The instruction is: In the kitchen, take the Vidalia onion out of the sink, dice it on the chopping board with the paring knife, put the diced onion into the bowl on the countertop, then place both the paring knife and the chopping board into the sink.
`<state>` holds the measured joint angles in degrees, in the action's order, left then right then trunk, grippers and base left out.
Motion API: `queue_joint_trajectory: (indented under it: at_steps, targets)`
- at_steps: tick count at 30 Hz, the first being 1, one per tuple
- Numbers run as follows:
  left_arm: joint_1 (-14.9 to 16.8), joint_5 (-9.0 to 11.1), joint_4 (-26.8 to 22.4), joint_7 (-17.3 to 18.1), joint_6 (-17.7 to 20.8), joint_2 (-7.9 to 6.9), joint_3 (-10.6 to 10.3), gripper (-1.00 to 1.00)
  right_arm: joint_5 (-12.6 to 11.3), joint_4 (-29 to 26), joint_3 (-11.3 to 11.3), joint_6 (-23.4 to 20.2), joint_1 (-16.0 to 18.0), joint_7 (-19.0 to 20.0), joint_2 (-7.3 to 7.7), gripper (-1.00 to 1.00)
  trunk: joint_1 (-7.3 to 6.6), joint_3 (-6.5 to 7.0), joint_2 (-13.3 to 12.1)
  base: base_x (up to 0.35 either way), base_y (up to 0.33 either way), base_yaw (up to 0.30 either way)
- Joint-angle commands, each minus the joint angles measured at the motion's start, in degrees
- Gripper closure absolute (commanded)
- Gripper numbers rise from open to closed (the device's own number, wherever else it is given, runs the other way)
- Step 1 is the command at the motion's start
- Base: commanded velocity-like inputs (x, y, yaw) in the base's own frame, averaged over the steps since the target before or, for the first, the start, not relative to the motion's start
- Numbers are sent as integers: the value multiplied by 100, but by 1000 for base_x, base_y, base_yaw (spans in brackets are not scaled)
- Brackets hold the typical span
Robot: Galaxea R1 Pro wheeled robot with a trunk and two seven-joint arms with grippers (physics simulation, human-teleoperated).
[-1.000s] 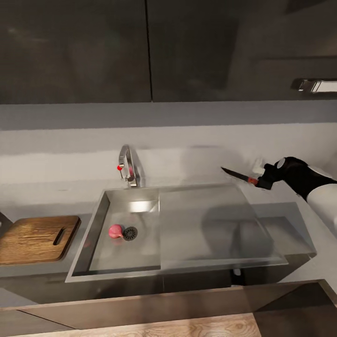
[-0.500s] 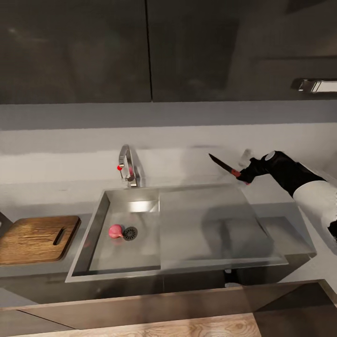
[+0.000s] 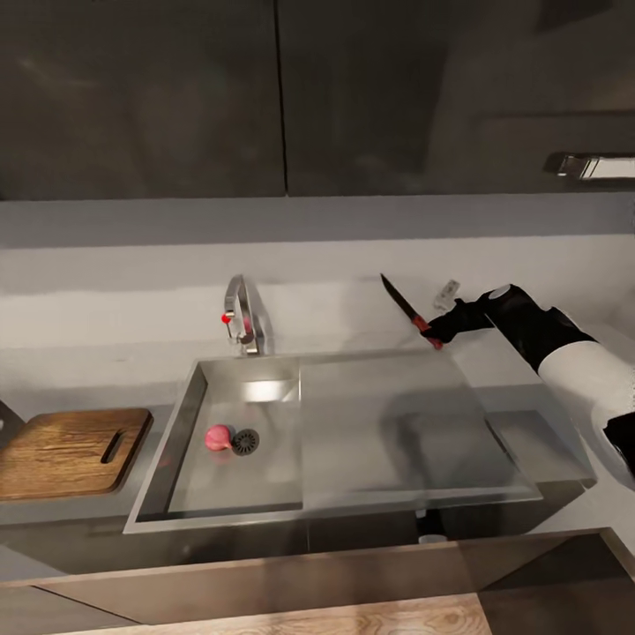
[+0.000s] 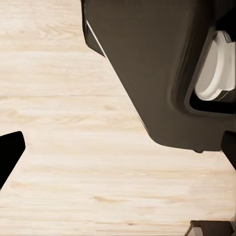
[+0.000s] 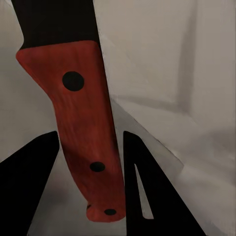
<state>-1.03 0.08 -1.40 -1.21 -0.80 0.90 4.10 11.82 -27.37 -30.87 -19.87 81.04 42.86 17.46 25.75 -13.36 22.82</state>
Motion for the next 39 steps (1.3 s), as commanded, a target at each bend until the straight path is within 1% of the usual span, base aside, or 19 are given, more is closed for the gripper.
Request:
queue_joint_trajectory:
  at_steps: [1, 2, 5, 8, 15, 17, 24, 28, 31, 36, 39]
  targets:
    - [-3, 1, -9, -11, -28, 2, 39, -100, 32, -14, -15, -17, -4, 26, -20, 100, 3, 0, 10, 0, 0, 0]
    - [-3, 1, -9, -11, -40, 1, 39, -100, 29, -14, -20, -20, -9, 24, -80, 100, 3, 9, 10, 0, 0, 0]
    - [-3, 1, -9, -11, -54, -1, 39, -100, 24, -14, -29, -24, -27, 22, -194, 100, 3, 36, 10, 0, 0, 0]
    - [-3, 1, -9, -11, -59, -1, 39, -100, 22, -14, -32, -25, -58, 21, -245, 100, 3, 64, 10, 0, 38, 0]
    - [-3, 1, -9, -11, -61, -2, 39, -100, 22, -14, -37, -33, -202, 27, -275, 100, 3, 122, 10, 0, 134, 0]
    - [-3, 4, -9, -11, -61, -18, 39, -100, 22, -14, -39, -34, -304, 29, -297, 100, 3, 137, 10, 0, 32, 0]
    - [-3, 4, -14, -11, -68, -48, 44, -100, 22, -14, -41, -35, -359, 27, -311, 100, 3, 164, 10, 0, 6, 0]
    - [-3, 2, -17, -11, -75, -108, 50, -100, 22, -14, -42, -111, -377, 29, -313, 100, 3, 166, 10, -18, 2, 0]
    - [-3, 5, -18, -11, -78, -142, 54, -100, 22, -14, -42, -356, -403, 30, -341, 100, 3, 167, 10, -210, 52, 0]
    - [-3, 3, -20, -11, -78, -150, 56, -100, 22, -14, -42, -427, -411, 35, -371, 100, 3, 167, 10, -300, 98, 0]
    - [-3, 1, -47, -11, -79, -151, 56, -100, 16, -14, -35, -410, -573, 30, -381, 100, 3, 167, 10, -323, 129, 0]
